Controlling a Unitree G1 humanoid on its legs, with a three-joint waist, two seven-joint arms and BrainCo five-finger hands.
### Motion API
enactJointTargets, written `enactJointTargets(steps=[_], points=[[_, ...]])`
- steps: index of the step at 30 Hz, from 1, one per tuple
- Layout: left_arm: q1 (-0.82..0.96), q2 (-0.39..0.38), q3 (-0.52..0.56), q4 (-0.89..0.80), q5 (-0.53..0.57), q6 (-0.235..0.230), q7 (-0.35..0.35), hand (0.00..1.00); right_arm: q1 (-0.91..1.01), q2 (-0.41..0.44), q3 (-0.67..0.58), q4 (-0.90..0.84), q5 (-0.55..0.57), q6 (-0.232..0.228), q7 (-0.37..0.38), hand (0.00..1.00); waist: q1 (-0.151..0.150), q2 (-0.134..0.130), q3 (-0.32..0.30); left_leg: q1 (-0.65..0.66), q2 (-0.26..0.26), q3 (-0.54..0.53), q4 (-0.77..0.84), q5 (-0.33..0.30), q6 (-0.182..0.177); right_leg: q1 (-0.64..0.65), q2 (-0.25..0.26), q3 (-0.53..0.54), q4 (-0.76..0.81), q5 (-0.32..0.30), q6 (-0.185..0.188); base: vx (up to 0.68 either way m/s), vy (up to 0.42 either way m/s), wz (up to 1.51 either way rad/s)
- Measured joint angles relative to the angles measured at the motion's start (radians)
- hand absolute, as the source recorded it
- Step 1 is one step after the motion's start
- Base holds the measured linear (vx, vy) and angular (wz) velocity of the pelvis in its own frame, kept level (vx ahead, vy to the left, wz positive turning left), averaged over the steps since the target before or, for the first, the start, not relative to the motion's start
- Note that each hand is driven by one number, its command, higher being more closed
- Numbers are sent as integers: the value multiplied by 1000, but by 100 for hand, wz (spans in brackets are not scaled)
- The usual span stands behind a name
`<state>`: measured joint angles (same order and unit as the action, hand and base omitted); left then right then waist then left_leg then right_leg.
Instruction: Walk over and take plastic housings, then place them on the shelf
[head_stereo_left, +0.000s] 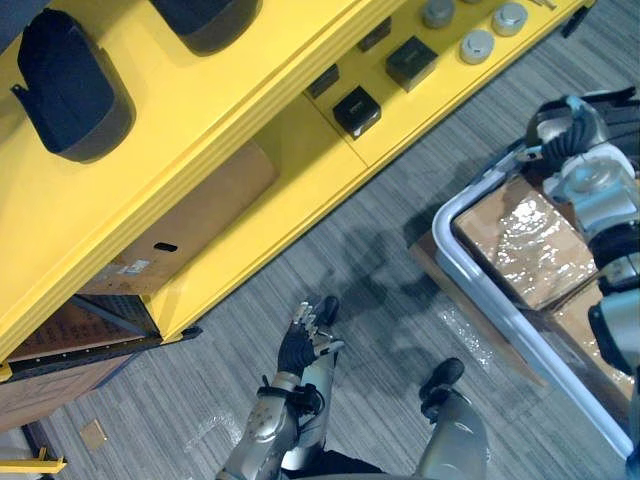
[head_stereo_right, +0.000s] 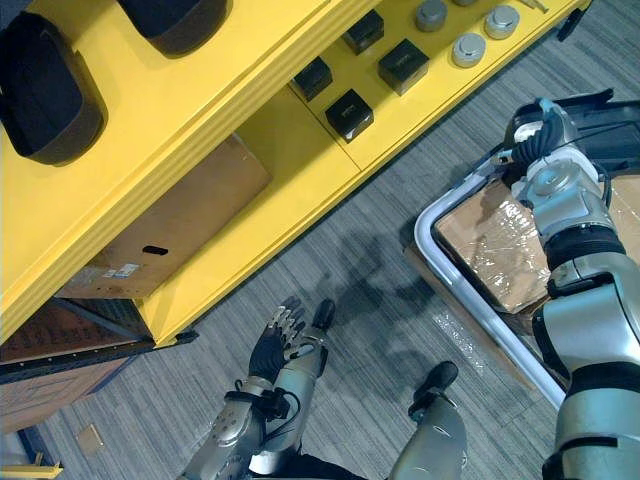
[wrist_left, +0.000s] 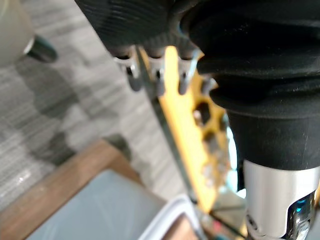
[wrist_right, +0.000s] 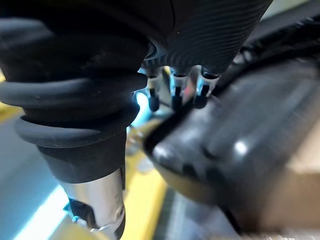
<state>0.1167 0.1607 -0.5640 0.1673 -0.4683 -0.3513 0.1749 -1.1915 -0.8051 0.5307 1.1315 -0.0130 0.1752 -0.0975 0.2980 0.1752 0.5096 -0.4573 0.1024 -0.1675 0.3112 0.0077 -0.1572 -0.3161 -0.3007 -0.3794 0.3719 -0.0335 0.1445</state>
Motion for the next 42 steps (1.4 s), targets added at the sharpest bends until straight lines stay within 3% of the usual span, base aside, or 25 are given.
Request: enactJointTargets(steps=[5, 14, 20, 25, 31, 42], points=[[0, 0, -8, -1, -4, -3, -2, 0, 2, 4, -12, 55, 0, 71, 45, 0, -1, 1, -1, 0, 0, -2, 3, 1, 0, 0, 0, 0, 5, 0, 0, -4, 0, 1], [0, 1, -8, -31, -4, 5, -2, 0, 30, -4, -91, 62, 20, 112, 153, 0, -4, -4, -15, -2, 0, 0, 12, -1, 1, 1, 1, 1, -5, 0, 0, -29, 4, -1], [4, 29, 5, -68, -4, 26, -2, 0, 121, -12, -109, 65, -29, 113, 408, 0, -20, -41, -78, 2, 5, 6, 19, -8, 3, 10, 7, 4, -20, 6, 1, 0, 2, -2], [27, 30, 50, -98, -3, 43, -3, 0, 192, -19, -120, 70, -79, 94, 541, 0, -33, -53, -79, 22, 18, 10, 50, -33, 7, 50, 27, 7, -52, 15, -6, -27, 14, -8], [51, 50, 100, -156, 12, 72, -1, 0, 314, -15, -197, 83, -80, 31, 558, 0, -43, -99, -77, 31, 26, 16, 50, -38, 8, 75, 42, 6, -98, 36, -8, -8, 10, -5], [84, 68, 183, -220, 16, 104, -3, 0, 452, 54, -358, 92, -160, 23, 558, 0, -84, -156, -71, 39, 30, 43, 101, -85, 19, 108, 49, 27, -140, 57, -9, 17, 16, -7]])
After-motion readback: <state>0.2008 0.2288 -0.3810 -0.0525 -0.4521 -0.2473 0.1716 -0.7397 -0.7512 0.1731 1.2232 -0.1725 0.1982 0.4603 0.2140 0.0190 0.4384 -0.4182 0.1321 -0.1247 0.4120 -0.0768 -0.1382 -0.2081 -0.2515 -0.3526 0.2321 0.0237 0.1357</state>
